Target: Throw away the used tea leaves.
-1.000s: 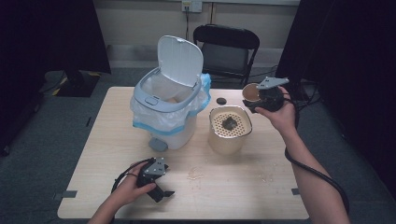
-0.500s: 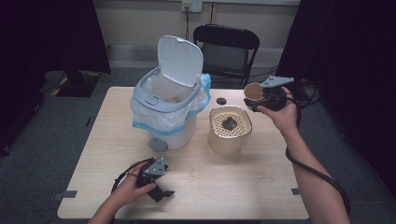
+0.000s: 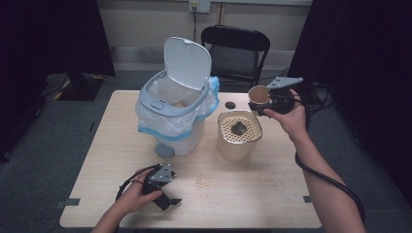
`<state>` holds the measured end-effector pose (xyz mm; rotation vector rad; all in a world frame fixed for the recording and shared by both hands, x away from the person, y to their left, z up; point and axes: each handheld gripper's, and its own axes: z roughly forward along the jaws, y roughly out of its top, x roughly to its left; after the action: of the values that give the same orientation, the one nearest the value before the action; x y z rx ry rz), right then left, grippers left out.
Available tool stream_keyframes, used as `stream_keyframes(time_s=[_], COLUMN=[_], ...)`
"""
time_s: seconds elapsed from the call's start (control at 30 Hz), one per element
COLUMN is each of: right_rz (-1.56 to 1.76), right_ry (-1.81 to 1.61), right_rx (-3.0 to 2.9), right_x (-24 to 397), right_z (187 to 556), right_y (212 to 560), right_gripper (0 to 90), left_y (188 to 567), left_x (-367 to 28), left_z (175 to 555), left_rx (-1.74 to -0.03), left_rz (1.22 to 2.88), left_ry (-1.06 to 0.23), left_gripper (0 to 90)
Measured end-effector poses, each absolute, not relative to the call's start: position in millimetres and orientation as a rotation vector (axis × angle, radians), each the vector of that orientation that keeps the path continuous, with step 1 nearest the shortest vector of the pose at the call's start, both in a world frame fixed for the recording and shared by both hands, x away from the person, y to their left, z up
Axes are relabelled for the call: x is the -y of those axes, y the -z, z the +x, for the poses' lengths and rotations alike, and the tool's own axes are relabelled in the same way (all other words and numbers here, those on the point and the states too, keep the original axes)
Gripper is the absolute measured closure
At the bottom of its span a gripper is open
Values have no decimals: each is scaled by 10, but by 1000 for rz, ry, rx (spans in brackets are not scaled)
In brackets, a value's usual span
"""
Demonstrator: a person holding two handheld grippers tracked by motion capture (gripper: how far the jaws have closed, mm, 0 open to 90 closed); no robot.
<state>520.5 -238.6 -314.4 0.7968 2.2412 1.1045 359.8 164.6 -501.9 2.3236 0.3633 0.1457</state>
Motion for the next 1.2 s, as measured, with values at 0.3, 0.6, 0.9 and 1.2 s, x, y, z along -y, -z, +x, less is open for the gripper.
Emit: stream_keyframes(time_s=[0.3, 0.6, 0.9, 1.2], right_rz=[784, 787, 789, 775], right_ry=[-1126, -1160, -1189, -1198], right_rx=[-2276, -2286, -2307, -2335], right_x=[2251, 2188, 2126, 2038], right_z=[5180, 5177, 5170, 5147], right_y=[3037, 2941, 2861, 2784], right_gripper=[247, 246, 246, 246], left_y=[5029, 5027, 5020, 5020], left_x=[-1641, -1642, -1650, -1650], left_z=[3596, 3598, 3601, 3601], left_rx=[-365, -361, -358, -359], left_rz=[2309, 2310, 2322, 2323], left_ry=[-142, -139, -130, -131], left_gripper=[0, 0, 0, 0])
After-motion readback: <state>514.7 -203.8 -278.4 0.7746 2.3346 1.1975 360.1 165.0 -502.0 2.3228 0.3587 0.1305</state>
